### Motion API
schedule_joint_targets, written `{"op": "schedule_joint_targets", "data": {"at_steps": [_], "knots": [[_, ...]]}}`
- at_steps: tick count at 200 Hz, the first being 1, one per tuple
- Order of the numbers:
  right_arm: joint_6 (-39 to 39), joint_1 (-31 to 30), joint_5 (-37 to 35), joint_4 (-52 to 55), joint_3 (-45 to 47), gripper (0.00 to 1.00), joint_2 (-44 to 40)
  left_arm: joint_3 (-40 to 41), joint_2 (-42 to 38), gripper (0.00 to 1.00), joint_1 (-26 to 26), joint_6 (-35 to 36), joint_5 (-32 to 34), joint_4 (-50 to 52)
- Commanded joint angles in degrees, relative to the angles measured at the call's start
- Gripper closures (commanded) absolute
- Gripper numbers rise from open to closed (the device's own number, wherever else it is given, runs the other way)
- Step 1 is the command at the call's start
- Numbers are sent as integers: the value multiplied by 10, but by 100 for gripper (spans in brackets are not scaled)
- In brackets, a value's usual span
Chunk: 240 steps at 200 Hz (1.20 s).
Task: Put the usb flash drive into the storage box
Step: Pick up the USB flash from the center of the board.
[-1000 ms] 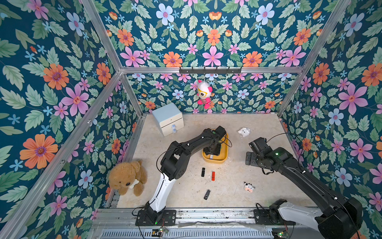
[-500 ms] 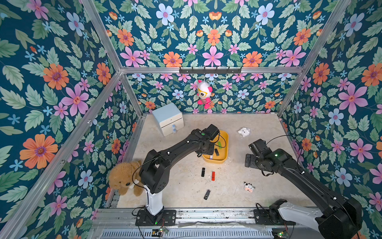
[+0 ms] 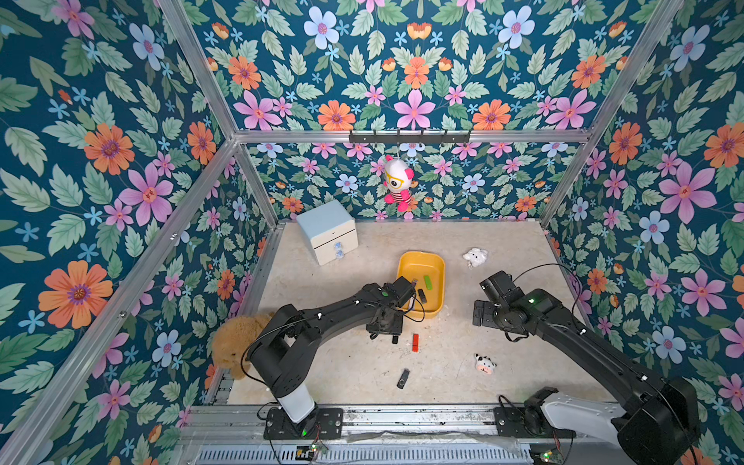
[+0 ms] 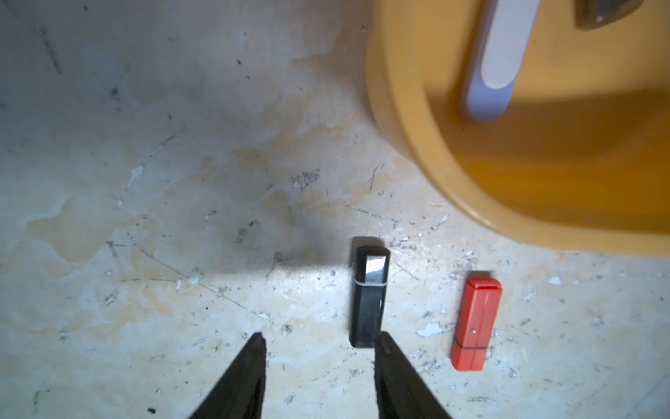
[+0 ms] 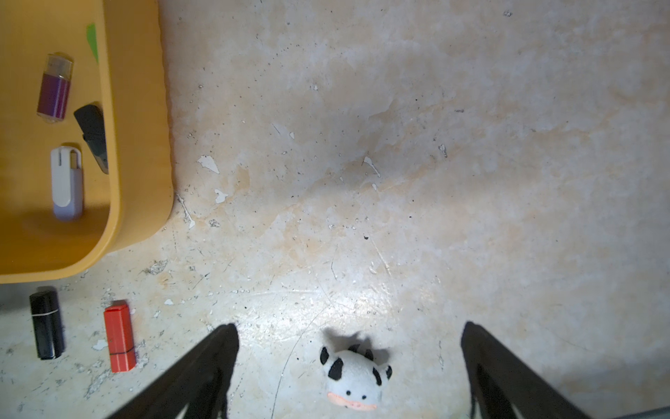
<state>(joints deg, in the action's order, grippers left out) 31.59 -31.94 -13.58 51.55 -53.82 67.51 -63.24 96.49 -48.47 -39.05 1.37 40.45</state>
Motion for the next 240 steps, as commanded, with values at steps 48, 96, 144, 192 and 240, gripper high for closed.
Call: {"op": "schedule_joint_targets", "data": {"at_steps": [48, 96, 144, 192, 240], "knots": [[6, -1, -1, -1, 8, 1, 0, 6, 23, 48, -16, -16, -15, -34], [6, -1, 0, -2, 8, 1, -2, 16, 37, 49, -26, -27, -9, -37], [6, -2, 6, -5, 16, 1, -2, 16, 53, 50, -30, -29, -4, -50], [20, -21, 1, -16, 26, 1, -3, 14, 72, 64, -30, -29, -5, -38], [45, -61, -1, -32, 32, 1, 16, 32, 72, 74, -30, -34, -16, -43]]}}
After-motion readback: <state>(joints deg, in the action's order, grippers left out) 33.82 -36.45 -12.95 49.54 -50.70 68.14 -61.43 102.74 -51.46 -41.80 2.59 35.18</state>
